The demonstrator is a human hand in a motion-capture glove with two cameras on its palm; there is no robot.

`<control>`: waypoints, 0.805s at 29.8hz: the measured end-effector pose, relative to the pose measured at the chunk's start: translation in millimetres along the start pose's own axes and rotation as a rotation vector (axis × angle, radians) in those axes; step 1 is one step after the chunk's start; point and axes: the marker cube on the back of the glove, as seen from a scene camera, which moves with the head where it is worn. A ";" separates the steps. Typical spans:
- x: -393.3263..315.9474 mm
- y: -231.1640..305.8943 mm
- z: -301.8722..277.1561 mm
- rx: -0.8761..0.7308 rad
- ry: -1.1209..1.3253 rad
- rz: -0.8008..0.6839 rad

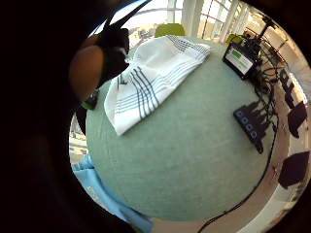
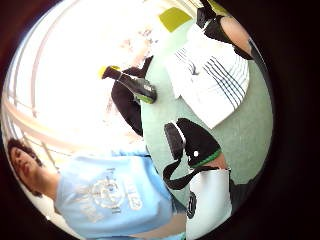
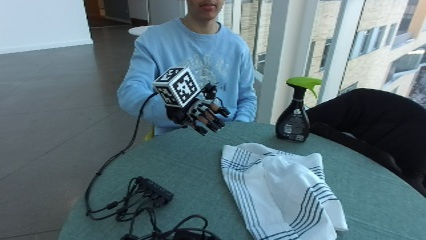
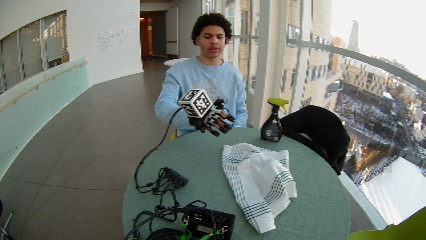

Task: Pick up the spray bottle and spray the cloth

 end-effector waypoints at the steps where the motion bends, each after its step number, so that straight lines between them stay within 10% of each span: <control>1: 4.4 6.4 1.5 -0.002 0.020 0.009; 24: 34.9 66.6 27.9 -0.033 0.123 0.059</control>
